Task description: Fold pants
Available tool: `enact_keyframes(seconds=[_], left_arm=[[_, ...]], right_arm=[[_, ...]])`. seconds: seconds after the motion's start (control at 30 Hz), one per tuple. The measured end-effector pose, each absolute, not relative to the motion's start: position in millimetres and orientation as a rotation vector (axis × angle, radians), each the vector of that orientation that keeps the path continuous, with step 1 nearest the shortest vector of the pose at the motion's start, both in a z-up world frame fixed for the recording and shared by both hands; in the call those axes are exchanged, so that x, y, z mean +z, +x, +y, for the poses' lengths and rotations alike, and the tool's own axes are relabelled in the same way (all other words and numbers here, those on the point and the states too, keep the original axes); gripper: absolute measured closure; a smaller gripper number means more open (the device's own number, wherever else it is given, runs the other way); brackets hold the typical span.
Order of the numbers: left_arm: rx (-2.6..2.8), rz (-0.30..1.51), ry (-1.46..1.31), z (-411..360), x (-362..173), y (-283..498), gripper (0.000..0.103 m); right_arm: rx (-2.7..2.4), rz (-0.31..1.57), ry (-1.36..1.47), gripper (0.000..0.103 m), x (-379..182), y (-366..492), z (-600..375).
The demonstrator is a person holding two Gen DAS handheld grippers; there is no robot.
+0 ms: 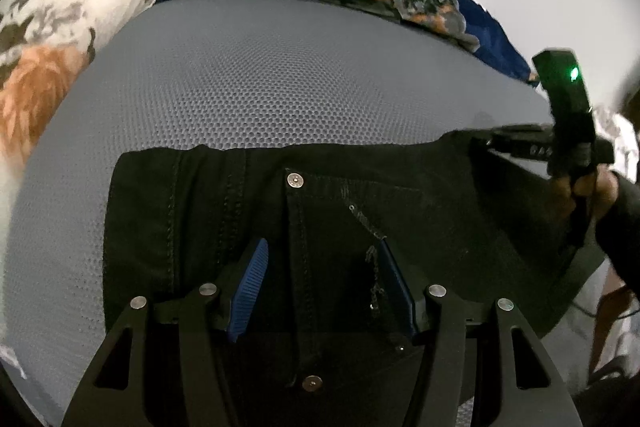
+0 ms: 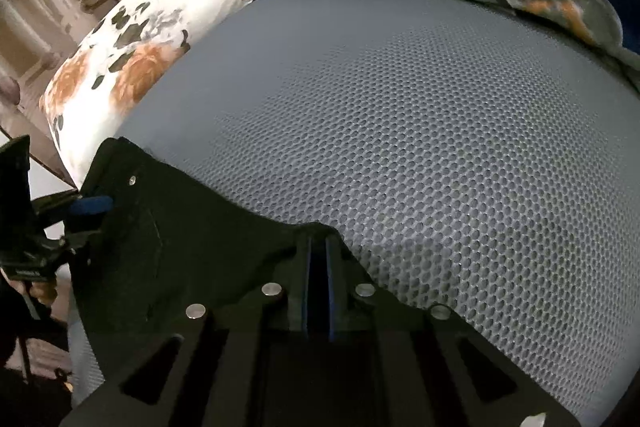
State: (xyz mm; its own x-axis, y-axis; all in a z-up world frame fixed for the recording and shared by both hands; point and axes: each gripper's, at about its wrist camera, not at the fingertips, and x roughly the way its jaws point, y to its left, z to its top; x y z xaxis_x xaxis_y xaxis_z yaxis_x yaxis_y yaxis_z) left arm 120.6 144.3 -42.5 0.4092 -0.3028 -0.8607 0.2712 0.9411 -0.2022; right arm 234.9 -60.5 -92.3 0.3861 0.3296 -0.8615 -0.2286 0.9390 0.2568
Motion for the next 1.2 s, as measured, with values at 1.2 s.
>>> enact_keyframes(seconds=[1.2], left_arm=[[-0.649, 1.090, 0.186, -82.5, -66.1, 132.6, 0.044]], right_arm=[[-0.595, 0.961, 0.445, 0.084, -67.1, -31.1, -386.0]])
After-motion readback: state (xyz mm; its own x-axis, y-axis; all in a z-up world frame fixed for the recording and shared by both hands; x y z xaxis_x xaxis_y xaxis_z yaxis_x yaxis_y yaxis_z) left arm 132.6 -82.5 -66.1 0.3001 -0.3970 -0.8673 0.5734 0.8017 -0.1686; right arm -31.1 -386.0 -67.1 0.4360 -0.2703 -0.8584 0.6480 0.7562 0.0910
